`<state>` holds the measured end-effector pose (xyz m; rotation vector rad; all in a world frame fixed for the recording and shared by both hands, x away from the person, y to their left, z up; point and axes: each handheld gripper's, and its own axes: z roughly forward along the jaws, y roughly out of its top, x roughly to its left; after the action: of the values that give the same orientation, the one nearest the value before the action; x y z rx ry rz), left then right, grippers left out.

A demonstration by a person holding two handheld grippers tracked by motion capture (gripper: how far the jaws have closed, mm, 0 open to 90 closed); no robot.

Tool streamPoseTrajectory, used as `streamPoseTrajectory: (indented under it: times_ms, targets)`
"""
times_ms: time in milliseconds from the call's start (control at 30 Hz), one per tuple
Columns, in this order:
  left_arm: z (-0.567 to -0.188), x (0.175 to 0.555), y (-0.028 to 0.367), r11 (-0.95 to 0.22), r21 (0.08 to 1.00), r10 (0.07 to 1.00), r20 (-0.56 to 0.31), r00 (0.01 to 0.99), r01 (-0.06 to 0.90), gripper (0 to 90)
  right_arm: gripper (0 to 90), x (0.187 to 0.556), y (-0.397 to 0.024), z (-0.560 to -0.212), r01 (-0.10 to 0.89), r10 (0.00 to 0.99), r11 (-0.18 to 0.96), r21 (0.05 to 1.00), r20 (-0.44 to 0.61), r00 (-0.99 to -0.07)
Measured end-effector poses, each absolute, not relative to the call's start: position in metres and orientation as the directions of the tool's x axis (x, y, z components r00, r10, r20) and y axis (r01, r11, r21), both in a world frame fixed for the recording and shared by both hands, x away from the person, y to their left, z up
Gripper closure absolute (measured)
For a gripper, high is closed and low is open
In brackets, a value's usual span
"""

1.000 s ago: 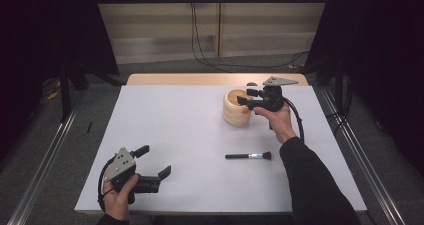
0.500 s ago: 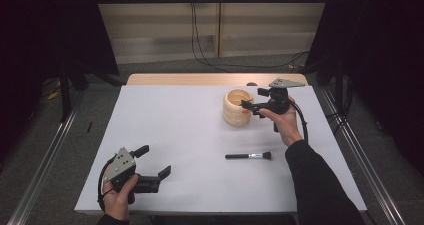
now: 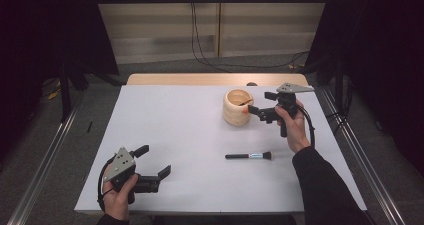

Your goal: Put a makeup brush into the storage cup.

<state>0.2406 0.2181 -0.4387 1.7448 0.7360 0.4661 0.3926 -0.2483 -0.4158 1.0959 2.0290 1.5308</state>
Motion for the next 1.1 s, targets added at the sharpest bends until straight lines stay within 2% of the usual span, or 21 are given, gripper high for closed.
streamPoseTrajectory:
  times_ms: [600,1100]
  targets:
    - [-0.439,0.239,0.220,-0.163,0.957,0.696,-0.062,0.715,0.241,1.1,1.1,0.354,-0.265,-0.425,0.343,0.752,0.074,0.936,0.173,-0.636]
    - [-0.438,0.238,0.223,-0.140,0.960,0.718,-0.071,0.693,0.243,1.0,0.7,0.315,-0.281,-0.426,0.305,0.805,0.067,0.950,0.129,-0.579]
